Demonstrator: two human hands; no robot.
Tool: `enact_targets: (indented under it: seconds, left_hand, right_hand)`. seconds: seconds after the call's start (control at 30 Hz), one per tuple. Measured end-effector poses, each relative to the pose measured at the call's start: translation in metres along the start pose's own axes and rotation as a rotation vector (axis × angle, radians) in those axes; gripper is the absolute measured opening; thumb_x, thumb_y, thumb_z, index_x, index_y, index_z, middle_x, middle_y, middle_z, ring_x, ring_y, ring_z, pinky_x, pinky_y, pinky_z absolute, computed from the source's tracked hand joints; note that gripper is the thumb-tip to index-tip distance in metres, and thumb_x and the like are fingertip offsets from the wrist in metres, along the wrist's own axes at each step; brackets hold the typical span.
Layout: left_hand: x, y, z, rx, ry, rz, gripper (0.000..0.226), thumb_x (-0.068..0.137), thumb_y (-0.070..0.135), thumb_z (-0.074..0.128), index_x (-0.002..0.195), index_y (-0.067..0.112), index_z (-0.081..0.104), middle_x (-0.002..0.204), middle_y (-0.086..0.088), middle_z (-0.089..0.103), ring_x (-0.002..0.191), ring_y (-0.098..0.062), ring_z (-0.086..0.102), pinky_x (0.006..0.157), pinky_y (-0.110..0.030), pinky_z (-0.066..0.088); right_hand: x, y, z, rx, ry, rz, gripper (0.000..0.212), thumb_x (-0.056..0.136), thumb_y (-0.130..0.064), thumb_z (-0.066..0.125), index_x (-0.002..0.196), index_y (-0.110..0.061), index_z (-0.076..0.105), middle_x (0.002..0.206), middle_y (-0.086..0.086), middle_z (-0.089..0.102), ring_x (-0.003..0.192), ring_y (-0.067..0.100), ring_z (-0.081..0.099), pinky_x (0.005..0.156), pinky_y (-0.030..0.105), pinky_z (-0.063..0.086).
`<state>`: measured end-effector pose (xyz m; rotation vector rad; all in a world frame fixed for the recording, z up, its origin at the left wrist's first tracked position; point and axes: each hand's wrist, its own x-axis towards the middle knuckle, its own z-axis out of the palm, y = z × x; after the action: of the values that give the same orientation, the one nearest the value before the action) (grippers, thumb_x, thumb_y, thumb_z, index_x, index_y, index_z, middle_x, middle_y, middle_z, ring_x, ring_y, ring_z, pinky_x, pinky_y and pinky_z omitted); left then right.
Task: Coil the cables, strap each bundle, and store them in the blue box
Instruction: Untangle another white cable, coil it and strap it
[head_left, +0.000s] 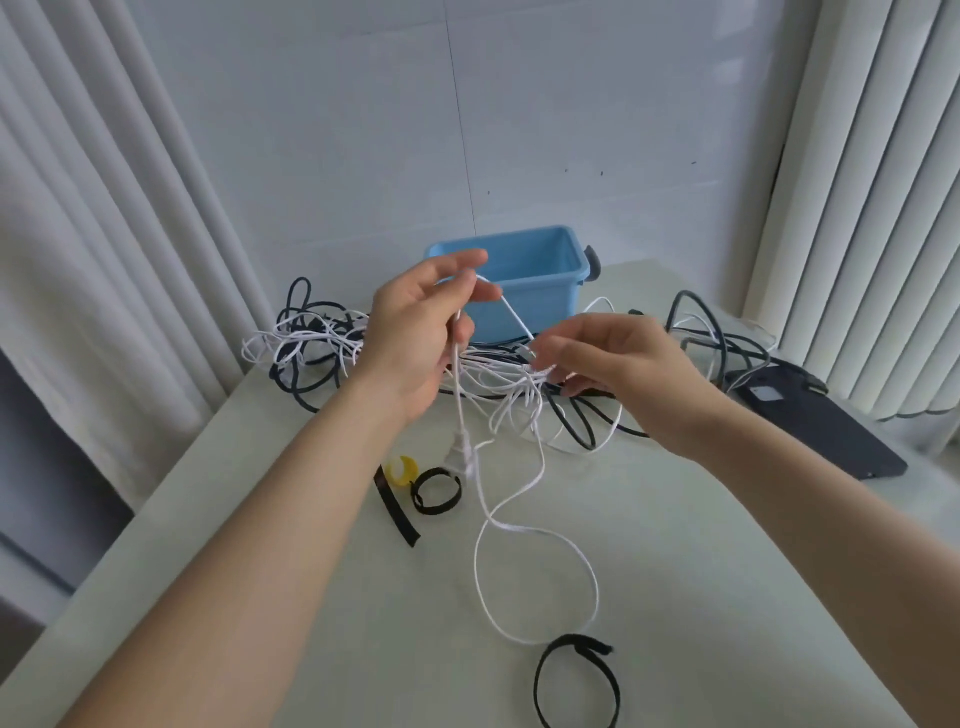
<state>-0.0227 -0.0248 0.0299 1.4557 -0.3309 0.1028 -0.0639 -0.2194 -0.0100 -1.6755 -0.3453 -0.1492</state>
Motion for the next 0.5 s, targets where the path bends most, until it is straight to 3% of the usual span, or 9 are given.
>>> enact_targets:
  seconds: [0.07, 0.13, 0.2, 0.27, 0.33, 0.43, 0.5]
  left_hand:
    - [0.008, 0.004, 0.006, -0.095, 0.029, -0.042, 0.018, 0.102, 0.011, 0.053, 0.106, 0.016, 0.07, 0.08, 0.003, 0.074, 0.05, -0.006, 0.046, 0.05, -0.019, 0.031]
    - [0.012, 0.005, 0.01, -0.205, 0.049, -0.079, 0.018, 0.103, 0.011, 0.053, 0.103, 0.015, 0.07, 0.086, 0.003, 0.076, 0.053, -0.005, 0.054, 0.048, -0.015, 0.038]
    - [0.014, 0.001, 0.01, -0.286, 0.038, -0.09, 0.02, 0.104, 0.012, 0.05, 0.106, 0.014, 0.07, 0.096, 0.002, 0.077, 0.063, -0.006, 0.064, 0.054, -0.015, 0.048]
    - [0.018, -0.005, 0.004, -0.34, 0.008, -0.068, 0.023, 0.105, 0.01, 0.047, 0.11, 0.013, 0.069, 0.102, 0.0, 0.076, 0.075, -0.009, 0.07, 0.064, -0.019, 0.054]
    - [0.021, -0.01, 0.001, -0.179, 0.022, -0.006, 0.025, 0.103, 0.007, 0.049, 0.111, 0.015, 0.071, 0.096, 0.003, 0.076, 0.079, -0.008, 0.066, 0.07, -0.02, 0.051]
    - [0.013, -0.017, 0.007, 0.29, 0.0, 0.089, 0.018, 0.096, 0.011, 0.059, 0.098, 0.017, 0.076, 0.069, 0.019, 0.066, 0.067, 0.005, 0.054, 0.068, -0.013, 0.039]
    - [0.008, -0.022, 0.015, 0.407, -0.122, 0.065, 0.012, 0.09, 0.023, 0.066, 0.083, 0.016, 0.073, 0.072, 0.007, 0.062, 0.068, -0.001, 0.051, 0.07, -0.019, 0.037]
  right_hand:
    - [0.011, -0.01, 0.012, -0.063, -0.198, 0.024, 0.025, 0.094, -0.03, 0.066, 0.109, -0.01, 0.073, 0.106, 0.013, 0.073, 0.102, 0.029, 0.067, 0.095, 0.038, 0.053]
    - [0.021, -0.012, 0.023, -0.08, -0.36, 0.023, 0.028, 0.097, -0.028, 0.063, 0.112, -0.007, 0.07, 0.107, 0.013, 0.073, 0.107, 0.031, 0.067, 0.1, 0.042, 0.05]
    - [0.029, -0.011, 0.026, 0.018, -0.374, 0.048, 0.023, 0.1, -0.016, 0.056, 0.11, 0.002, 0.067, 0.094, 0.013, 0.075, 0.091, 0.03, 0.071, 0.094, 0.042, 0.055]
    - [0.035, -0.014, 0.02, 0.173, -0.329, 0.09, 0.017, 0.102, -0.008, 0.048, 0.103, 0.0, 0.063, 0.072, 0.008, 0.065, 0.066, 0.023, 0.065, 0.074, 0.034, 0.057]
    - [0.041, -0.019, 0.006, 0.284, -0.278, 0.094, 0.018, 0.102, -0.01, 0.045, 0.097, -0.007, 0.062, 0.06, 0.002, 0.044, 0.05, 0.014, 0.043, 0.055, 0.028, 0.047]
    - [0.047, -0.029, -0.016, 0.43, -0.249, 0.041, 0.023, 0.103, -0.017, 0.04, 0.091, -0.012, 0.058, 0.056, -0.007, 0.027, 0.046, 0.008, 0.025, 0.047, 0.021, 0.031]
    - [0.051, -0.036, -0.027, 0.544, -0.222, 0.004, 0.025, 0.103, -0.023, 0.037, 0.087, -0.015, 0.055, 0.053, -0.01, 0.026, 0.045, 0.006, 0.023, 0.047, 0.02, 0.032]
